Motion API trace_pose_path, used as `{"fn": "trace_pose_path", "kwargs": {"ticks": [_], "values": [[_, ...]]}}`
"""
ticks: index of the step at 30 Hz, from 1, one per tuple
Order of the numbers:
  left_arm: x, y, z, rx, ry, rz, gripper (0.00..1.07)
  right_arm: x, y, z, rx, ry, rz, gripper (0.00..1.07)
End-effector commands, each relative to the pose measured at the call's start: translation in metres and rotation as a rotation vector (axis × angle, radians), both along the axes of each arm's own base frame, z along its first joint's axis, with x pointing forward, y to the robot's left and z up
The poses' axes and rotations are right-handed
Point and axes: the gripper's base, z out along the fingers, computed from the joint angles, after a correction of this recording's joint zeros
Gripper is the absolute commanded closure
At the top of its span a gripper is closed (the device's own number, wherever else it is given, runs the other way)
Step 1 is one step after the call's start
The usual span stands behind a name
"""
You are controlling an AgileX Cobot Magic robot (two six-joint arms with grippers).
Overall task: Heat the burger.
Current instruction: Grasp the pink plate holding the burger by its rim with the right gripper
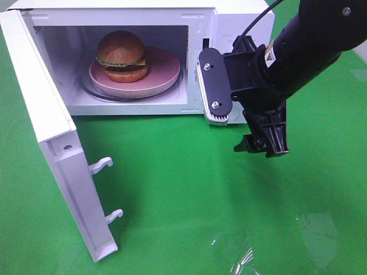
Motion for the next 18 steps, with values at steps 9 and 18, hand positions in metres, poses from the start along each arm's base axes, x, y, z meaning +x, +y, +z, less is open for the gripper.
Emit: {"fn": "trace_pose_path", "kwargs": {"ticks": [9, 18], "values": [[-0.002, 0.0, -0.001, -0.006, -0.019, -0.002, 0.08, 0.011, 0.02, -0.004, 0.016, -0.111, 0.065, 0.14], [-0.002, 0.0, -0.001, -0.006, -0.019, -0.002, 0.08, 0.033, 0.037, -0.007, 0.051, -0.165, 0.073, 0.15]]}}
